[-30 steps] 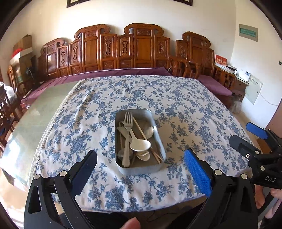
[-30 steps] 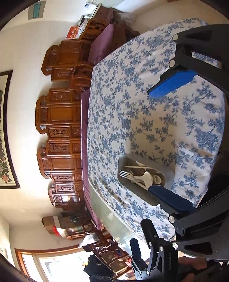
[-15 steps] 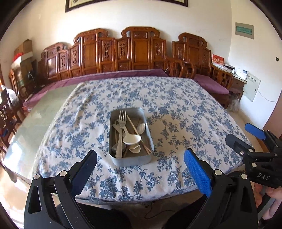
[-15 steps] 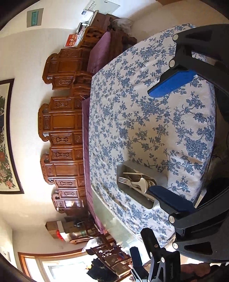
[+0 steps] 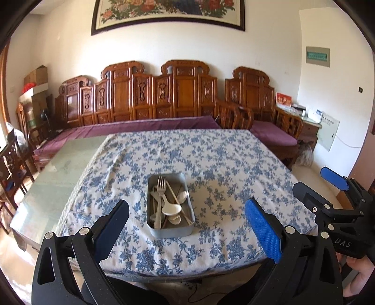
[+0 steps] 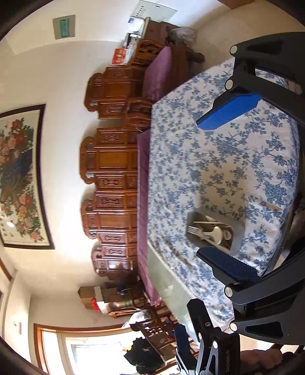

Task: Organize utensils

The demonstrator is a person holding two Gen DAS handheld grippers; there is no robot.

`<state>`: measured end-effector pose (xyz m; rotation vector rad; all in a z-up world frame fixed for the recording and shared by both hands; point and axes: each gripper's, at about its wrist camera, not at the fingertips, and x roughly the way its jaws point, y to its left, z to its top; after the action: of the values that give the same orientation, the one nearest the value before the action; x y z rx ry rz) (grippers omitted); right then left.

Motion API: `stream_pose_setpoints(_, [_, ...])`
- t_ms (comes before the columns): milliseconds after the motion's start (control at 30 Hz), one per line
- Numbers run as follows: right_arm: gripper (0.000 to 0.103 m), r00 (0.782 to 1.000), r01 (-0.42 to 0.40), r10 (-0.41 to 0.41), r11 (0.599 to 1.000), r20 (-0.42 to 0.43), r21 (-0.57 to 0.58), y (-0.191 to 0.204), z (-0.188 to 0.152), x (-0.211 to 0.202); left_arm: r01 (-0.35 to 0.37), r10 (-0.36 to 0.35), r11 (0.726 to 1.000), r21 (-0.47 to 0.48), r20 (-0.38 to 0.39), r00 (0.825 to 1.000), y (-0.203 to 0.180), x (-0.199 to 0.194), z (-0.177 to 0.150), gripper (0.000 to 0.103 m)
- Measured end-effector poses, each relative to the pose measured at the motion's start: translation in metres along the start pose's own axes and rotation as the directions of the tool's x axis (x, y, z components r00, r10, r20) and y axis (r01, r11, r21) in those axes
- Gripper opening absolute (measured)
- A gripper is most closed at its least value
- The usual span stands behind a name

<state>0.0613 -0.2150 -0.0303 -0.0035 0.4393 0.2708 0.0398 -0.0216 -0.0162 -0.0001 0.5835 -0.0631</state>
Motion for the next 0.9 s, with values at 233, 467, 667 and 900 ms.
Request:
stream_pose_setpoints(233, [0.100,0.997,0.013,-0.011,1.000,0.072,-0.018,0.005,0.018,-0.028,-0.009,0.008,1.000,0.009,0.078,0.997,-0.003,-0.029,0.015,0.095])
stream_pose_setpoints(467, [0.100,0.994,0.045,-0.044,0.999,0.100,-0.009,0.001,0.027,-0.043,-0.024,0.023,1.000,0.002,0.129,0.991,-0.005,-0.048,0.022,0.095])
stream_pose_setpoints(667, [0.100,0.991,0.060,-0.061,0.998,0.118,0.011,-0.008,0.030,-0.048,-0.041,0.043,0.999,-0.013,0.151,0.988,-0.001,-0.054,0.023,0.095])
stream_pose_setpoints(900, [0.100,0.991,0.060,-0.061,0.998,0.119,0.014,-0.009,0.029,-0.048,-0.045,0.047,0.999,-0.015,0.148,0.988,0.001,-0.054,0.021,0.095])
